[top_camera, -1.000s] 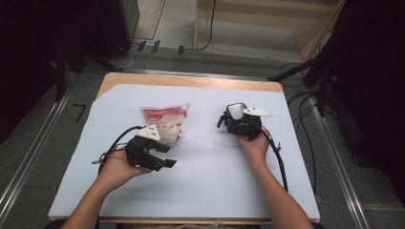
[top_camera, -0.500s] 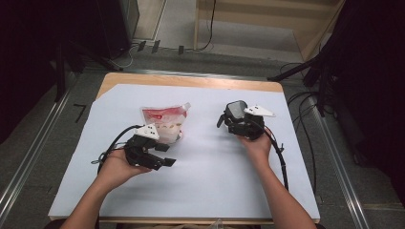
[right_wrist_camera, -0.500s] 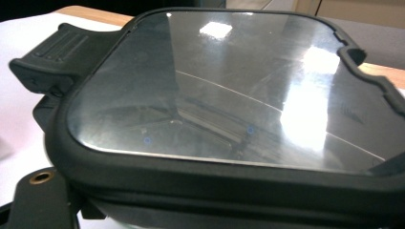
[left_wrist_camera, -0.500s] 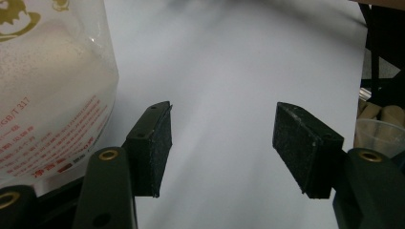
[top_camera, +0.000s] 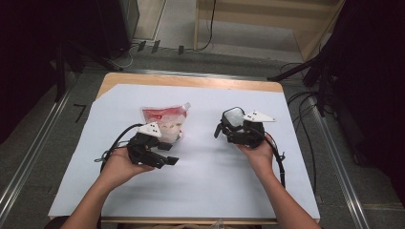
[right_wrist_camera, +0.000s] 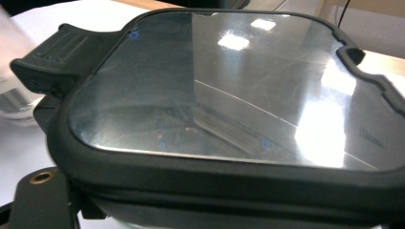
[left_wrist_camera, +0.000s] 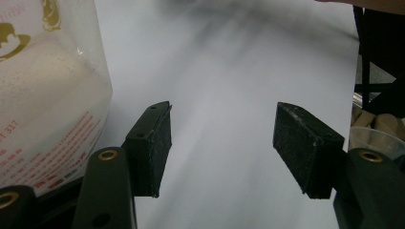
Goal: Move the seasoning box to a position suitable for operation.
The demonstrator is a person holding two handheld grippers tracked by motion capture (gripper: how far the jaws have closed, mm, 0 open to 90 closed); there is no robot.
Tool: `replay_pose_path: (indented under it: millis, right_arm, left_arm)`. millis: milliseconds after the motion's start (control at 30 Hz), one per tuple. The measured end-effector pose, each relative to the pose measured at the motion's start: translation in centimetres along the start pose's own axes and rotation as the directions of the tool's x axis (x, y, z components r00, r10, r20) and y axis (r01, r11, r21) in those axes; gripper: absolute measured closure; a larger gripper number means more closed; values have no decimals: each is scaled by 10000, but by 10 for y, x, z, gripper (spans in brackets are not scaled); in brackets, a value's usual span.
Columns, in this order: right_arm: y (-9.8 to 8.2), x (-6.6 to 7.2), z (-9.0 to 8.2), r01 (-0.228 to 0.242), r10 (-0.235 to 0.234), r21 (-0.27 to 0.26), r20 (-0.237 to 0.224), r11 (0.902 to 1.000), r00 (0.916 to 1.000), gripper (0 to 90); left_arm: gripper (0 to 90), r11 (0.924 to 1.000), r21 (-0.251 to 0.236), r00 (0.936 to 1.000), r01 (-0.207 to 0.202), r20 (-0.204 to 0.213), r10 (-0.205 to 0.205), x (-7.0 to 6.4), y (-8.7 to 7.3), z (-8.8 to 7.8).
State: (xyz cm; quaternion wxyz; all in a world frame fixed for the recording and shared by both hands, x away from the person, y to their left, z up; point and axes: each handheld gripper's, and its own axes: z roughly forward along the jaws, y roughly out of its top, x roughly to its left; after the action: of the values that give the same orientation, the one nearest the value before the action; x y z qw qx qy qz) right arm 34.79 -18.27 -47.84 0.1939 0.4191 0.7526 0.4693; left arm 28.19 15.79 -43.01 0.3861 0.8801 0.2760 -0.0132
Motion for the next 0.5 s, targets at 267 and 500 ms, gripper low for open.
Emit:
replay_pose_path:
  millis: [267,500]
  right_arm:
    - [-4,16,-24,-23,21,-60,-410,10000,9992,148]
    - [-13,37,-36,279,-270,95,-802,9996,9964,148]
  left_arm:
    - [393,9999,11,9999,-126,49,126,1,3,3]
    - [392,9998,45,9998,-176,94,176,0,6,6]
